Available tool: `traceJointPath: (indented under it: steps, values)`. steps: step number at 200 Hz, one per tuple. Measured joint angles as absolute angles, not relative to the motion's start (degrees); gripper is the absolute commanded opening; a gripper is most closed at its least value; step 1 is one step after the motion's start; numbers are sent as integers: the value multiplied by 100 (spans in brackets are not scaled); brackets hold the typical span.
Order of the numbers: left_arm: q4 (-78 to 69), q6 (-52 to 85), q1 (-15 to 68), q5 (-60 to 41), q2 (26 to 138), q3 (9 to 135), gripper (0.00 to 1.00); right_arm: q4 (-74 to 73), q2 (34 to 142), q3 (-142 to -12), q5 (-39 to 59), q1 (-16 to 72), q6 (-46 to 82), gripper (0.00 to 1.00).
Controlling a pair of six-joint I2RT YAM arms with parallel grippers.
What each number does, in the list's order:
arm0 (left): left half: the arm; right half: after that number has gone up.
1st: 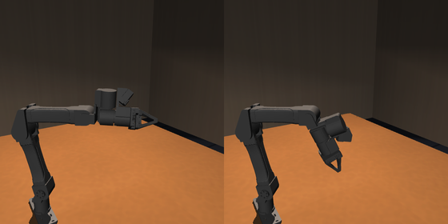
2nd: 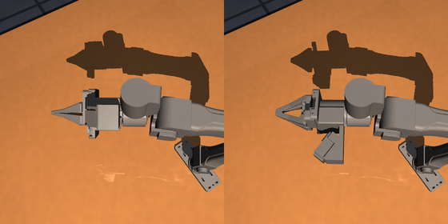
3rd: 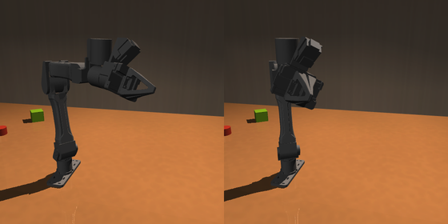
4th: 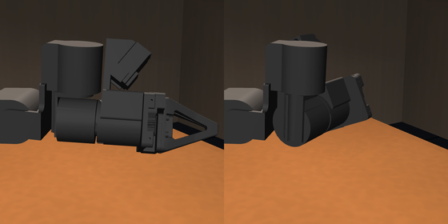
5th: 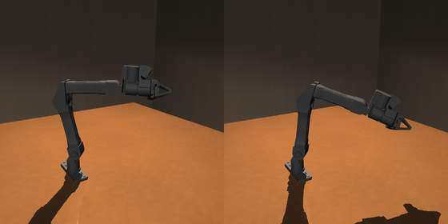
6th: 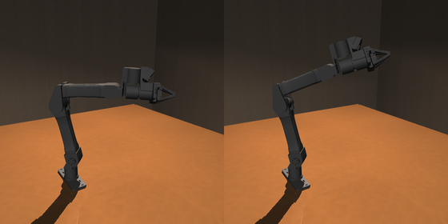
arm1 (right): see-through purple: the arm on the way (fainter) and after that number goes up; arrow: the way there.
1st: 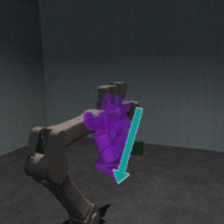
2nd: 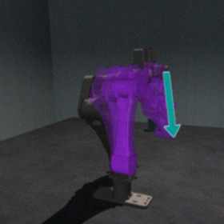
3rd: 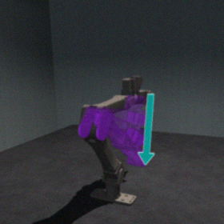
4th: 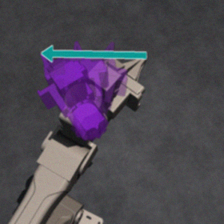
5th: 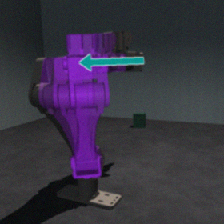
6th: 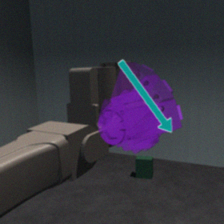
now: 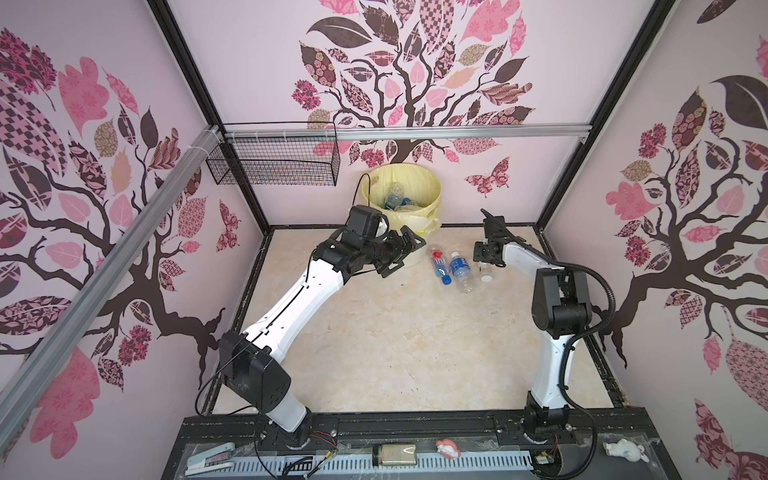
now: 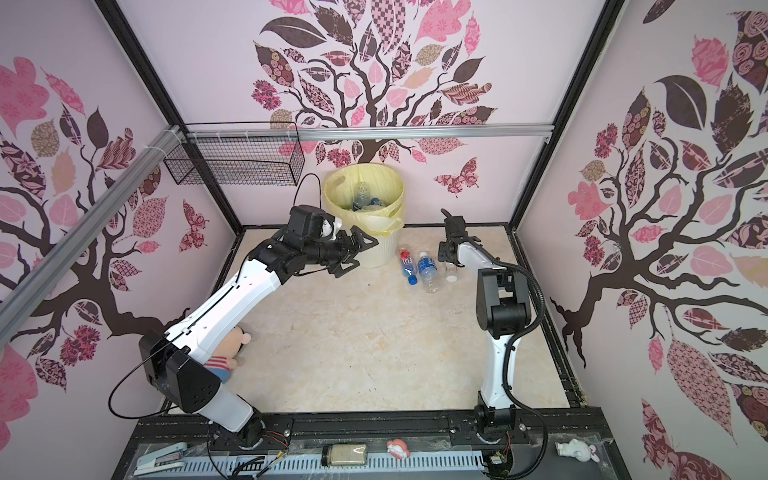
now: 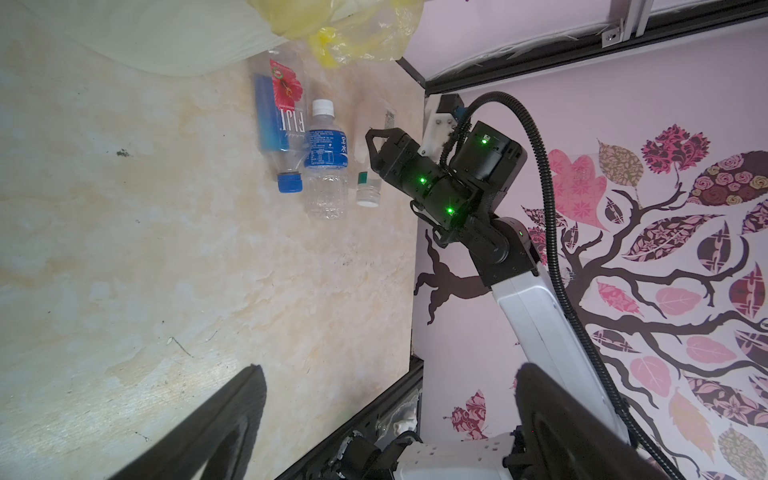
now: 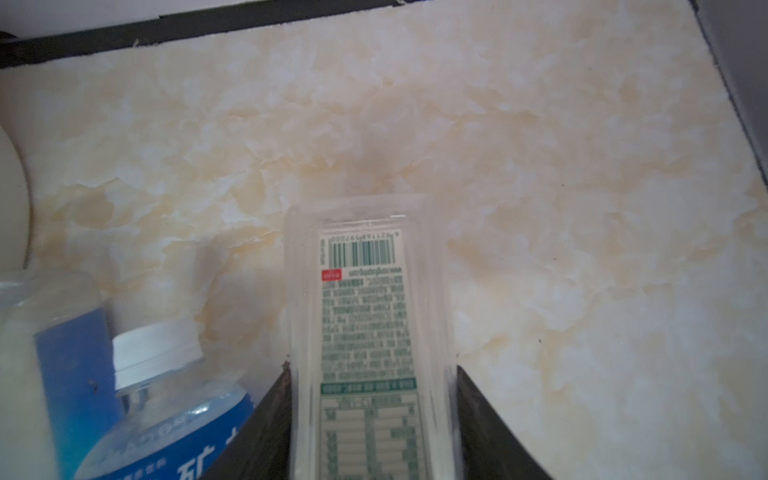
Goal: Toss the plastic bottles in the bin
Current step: 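Lift the clear bottle with the right gripper toward the left gripper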
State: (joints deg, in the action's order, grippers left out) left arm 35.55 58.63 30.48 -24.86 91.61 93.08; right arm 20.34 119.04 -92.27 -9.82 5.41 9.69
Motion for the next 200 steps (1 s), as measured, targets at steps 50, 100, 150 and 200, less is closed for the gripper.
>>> traceJointPath:
  steps: [50,100,150,200]
  values:
    - [3430,5754,3092,-2453,9083,9203,97,2432,11059,-9229,-701,532,1450,46]
    - [3107,5365,3225,-2510,9122,9094,97,2814,10158,-9238,89,550,2139,43]
    - [2930,4928,3463,-2574,9485,9096,97,3065,9524,-9262,489,1052,2755,43]
    - [2816,4807,3529,-2550,9585,9100,97,3148,8886,-9227,735,1380,3424,42]
